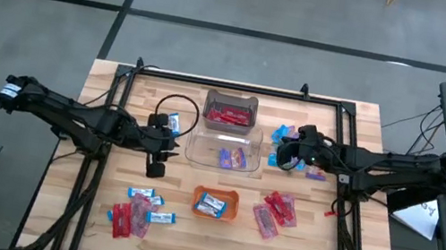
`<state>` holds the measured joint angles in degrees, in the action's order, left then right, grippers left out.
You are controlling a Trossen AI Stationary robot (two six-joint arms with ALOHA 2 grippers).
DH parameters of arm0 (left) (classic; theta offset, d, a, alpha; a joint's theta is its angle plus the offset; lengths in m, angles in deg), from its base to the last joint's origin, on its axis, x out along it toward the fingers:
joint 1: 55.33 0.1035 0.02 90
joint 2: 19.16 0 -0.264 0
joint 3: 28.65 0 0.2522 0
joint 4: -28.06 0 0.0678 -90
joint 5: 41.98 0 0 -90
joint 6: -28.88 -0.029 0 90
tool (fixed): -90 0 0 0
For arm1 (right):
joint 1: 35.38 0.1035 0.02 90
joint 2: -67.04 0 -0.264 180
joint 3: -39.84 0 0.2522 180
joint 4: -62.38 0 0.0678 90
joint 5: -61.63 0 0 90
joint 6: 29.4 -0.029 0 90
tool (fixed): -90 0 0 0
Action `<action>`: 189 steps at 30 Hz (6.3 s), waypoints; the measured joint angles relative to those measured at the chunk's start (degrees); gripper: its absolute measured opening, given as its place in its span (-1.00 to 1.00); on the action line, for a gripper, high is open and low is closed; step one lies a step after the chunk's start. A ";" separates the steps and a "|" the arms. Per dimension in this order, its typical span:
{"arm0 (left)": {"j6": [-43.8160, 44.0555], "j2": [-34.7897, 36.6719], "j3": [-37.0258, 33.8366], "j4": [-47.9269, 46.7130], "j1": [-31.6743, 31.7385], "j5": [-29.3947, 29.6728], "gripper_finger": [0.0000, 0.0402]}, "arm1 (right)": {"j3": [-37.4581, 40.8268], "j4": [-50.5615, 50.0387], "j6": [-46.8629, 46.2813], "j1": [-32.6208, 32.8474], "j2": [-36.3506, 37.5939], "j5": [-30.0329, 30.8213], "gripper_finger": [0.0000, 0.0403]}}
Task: Sort candy
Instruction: Put the blue candy into the clear transparent bin, then put the white chocolate bar into the orange bin
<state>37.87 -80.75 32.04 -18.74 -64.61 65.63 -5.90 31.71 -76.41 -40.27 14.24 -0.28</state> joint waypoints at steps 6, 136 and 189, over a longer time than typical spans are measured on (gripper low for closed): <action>0.68 0.00 -2.33 0.00 0.00 -0.04 -0.50 | -3.32 -14.85 -13.63 -0.02 -7.56 -0.90 -0.96; 19.35 -0.02 -1.30 -10.98 10.89 -0.05 -0.72 | -12.62 15.46 13.33 3.26 -17.43 -1.56 0.10; 24.15 -23.03 -10.92 3.93 31.93 -2.10 -0.62 | -12.58 11.08 13.96 5.16 -15.25 -2.10 0.10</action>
<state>62.02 -103.78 21.12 -14.81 -32.67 63.53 -18.48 42.79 -62.45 -35.11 -1.00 -2.39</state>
